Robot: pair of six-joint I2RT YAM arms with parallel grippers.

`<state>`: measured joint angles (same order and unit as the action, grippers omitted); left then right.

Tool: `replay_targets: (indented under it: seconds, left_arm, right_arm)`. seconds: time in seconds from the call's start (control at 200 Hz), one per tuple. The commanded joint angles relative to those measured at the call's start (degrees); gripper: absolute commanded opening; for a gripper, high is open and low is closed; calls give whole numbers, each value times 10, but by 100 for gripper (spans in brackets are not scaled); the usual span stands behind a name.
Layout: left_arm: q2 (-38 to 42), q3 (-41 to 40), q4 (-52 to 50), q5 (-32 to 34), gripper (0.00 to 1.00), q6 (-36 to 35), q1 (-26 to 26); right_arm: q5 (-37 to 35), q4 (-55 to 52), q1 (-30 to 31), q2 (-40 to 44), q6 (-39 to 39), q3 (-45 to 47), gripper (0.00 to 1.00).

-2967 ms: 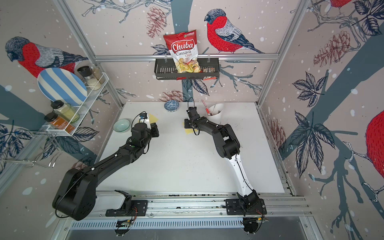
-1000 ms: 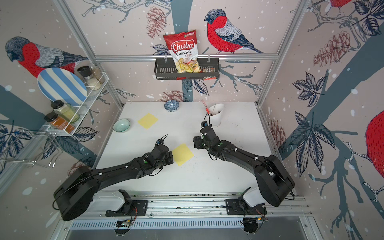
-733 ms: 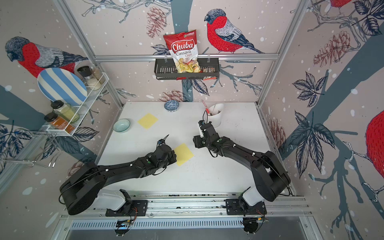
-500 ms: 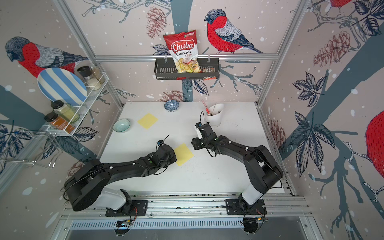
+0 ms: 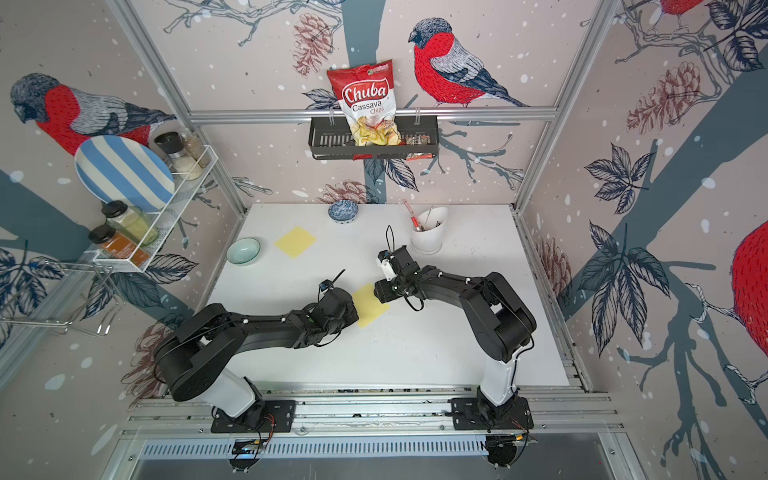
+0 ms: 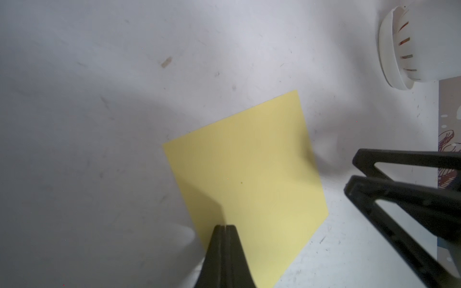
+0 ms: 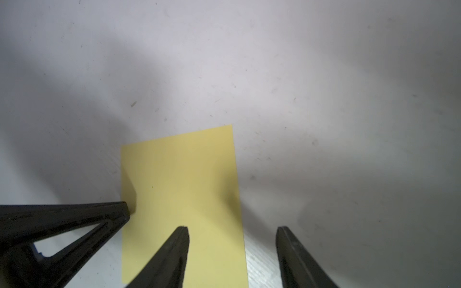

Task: Fold the square paper along the opposite sides
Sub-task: Pick up the paper from the center of the board.

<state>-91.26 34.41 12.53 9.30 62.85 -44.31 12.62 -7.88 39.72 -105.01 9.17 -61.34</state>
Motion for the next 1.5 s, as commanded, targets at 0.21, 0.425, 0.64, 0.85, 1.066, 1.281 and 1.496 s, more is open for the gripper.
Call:
replay_targets:
  seconds: [0.21,0.425,0.64,0.85,1.066,1.281,1.496]
  left_arm:
    - [-2,27,-104,41,0,-70,21]
    - [-15,45,-104,41,0,-92,21]
    - [-19,45,-97,30,0,-105,22]
    - [-14,42,-97,38,0,-115,21]
    - [-19,46,-91,36,0,-133,22]
    - [-28,62,-85,34,0,-174,22]
    - [-34,86,-100,37,0,-210,21]
  right_arm:
    - [0,-22,32,-21,3,8,61]
    - [-1,-7,51,-38,25,6,61]
    - [-5,-18,31,-49,37,-24,61]
    - [-4,-65,29,-68,18,-65,60]
    - [-10,-84,27,-78,6,-83,61]
    - [0,-115,30,-106,-5,-114,60]
    - [4,-134,32,-116,0,-117,61]
